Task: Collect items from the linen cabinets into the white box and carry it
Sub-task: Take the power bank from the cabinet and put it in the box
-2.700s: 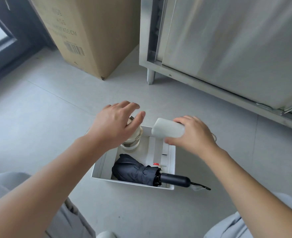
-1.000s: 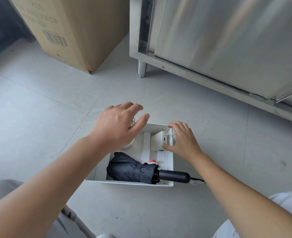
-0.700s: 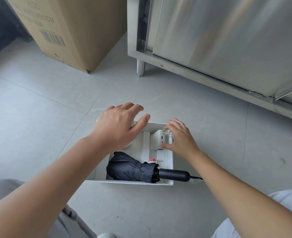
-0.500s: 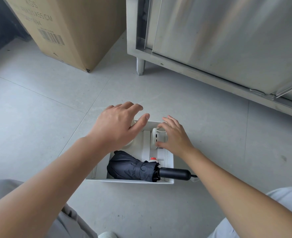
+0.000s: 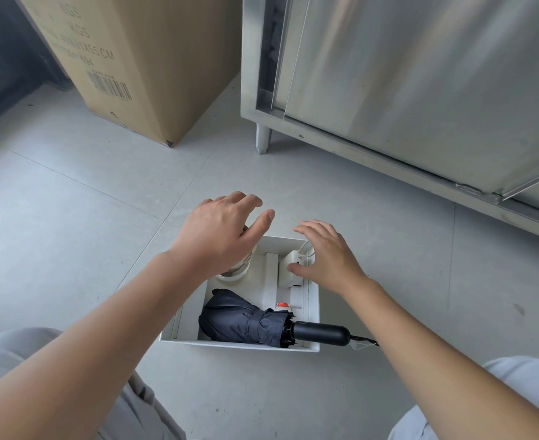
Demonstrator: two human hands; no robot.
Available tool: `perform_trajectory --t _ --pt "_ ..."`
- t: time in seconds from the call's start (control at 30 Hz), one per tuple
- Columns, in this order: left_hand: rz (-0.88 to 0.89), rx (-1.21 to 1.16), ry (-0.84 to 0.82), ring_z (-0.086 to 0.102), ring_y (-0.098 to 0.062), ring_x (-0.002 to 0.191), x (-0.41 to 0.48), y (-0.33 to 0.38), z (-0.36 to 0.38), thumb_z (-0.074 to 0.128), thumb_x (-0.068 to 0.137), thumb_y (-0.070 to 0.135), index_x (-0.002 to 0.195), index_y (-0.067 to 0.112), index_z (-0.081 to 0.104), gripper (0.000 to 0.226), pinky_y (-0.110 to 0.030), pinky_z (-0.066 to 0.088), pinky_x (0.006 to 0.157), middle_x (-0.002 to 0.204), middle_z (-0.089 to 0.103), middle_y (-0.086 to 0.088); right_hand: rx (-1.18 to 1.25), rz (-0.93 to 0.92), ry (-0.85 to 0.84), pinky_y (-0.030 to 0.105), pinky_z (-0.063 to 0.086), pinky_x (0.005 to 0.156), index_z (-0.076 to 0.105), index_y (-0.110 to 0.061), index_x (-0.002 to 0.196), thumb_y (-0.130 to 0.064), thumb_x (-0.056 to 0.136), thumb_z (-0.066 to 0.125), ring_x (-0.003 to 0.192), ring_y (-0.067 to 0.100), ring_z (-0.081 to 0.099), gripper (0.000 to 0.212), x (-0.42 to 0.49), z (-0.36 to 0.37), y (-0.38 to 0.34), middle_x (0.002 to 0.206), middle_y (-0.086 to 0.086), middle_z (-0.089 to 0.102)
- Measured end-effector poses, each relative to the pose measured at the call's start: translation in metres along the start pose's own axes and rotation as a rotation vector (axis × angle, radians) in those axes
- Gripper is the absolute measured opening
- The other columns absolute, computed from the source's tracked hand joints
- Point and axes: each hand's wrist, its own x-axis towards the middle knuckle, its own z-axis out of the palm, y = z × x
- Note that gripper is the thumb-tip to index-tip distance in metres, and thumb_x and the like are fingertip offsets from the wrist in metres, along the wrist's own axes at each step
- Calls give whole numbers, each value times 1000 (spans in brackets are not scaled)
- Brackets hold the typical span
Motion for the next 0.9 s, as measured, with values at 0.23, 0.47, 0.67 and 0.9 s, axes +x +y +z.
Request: perform_trajectory --t 0.23,0.47,0.67,0.9 --pt "14 19 -17 62 -23 103 1 4 6 30 100 55 129 21 59 53 -34 42 86 122 65 1 -12 -2 33 33 24 119 51 -24 145 -51 77 80 146 14 29 79 -5 -3 3 154 -7 44" --pt "24 18 -20 61 -23 104 0 5 6 29 100 56 129 22 58 54 -36 43 89 122 64 3 -275 -15 -109 36 20 118 34 -25 153 -58 70 79 149 21 25 99 -3 23 8 158 1 32" --pt "25 32 -14 62 -24 102 -5 2 5 30 100 55 128 21 59 53 -36 44 87 119 65 2 -268 29 -128 40 28 115 34 -23 150 -65 61 81 146 24 29 108 2 29 10 156 3 31" --pt "32 28 9 62 -22 101 -3 3 4 29 100 56 129 21 59 54 -35 44 87 120 65 3 -296 9 -27 39 29 113 49 -17 136 -54 67 78 145 28 33 84 4 36 4 161 9 30"
